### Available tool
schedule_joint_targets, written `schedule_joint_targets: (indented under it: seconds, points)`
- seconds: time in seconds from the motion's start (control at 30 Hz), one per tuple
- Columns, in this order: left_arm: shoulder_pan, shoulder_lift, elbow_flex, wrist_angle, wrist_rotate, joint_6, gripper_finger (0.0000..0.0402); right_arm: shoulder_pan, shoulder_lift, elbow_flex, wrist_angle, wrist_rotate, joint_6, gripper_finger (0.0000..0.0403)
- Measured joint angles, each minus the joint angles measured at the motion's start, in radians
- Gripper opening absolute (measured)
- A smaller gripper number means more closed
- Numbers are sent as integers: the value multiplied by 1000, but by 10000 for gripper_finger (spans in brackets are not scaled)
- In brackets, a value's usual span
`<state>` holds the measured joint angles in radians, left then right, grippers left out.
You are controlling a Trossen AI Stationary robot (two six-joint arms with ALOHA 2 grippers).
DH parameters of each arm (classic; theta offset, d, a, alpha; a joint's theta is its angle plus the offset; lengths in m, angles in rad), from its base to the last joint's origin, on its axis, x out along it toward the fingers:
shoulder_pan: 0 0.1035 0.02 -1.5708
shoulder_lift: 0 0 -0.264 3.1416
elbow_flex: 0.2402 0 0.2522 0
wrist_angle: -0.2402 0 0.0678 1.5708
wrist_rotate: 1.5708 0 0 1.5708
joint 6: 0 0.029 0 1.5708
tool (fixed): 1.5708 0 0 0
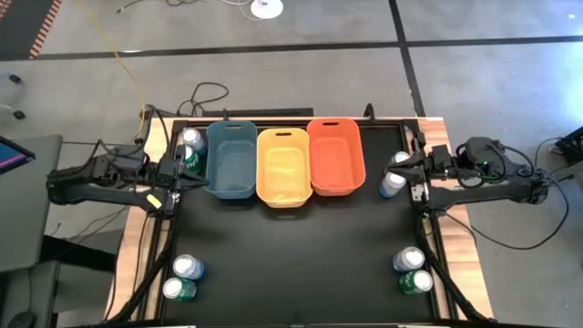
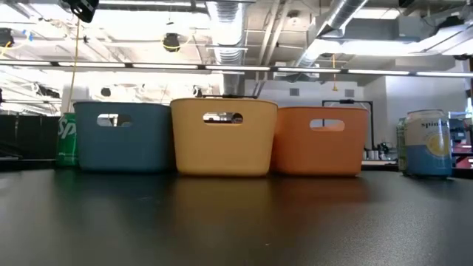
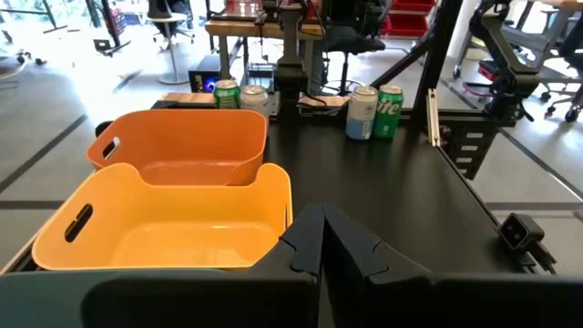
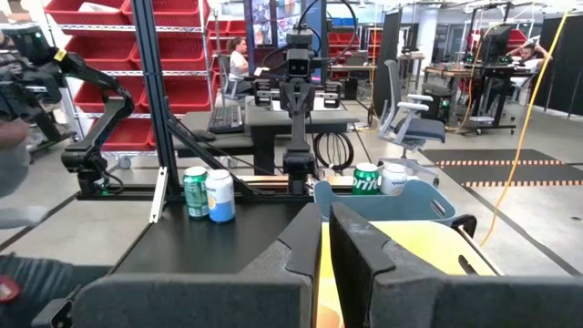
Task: Sort soda cans
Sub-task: Put the blue/white soda can into the blue bin
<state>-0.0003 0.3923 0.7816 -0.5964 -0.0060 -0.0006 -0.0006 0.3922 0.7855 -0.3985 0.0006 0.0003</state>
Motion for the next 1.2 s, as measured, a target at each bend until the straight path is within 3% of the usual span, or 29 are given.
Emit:
schedule_joint_targets:
  seconds: [0.2,0.37,0.5,0.77,1.0,1.1,1.2]
  points:
    - [0,0,0,0,0,1,0,0,0,0,0,0,0,47]
    - [0,0,0,3,-12,151,0,0,0,0,0,0,0,47]
    - [0,0,0,6,-12,176,0,0,0,0,0,0,0,47]
    - [0,6,0,15,-10,-145,0,0,0,0,0,0,0,47]
    - [0,7,-3,81,29,-50,0,0,0,0,0,0,0,47]
    - [0,4,-60,162,126,-9,0,0,0,0,0,0,-1,47]
    - [0,-3,-159,253,142,-15,0,-2,0,0,4,0,-108,47]
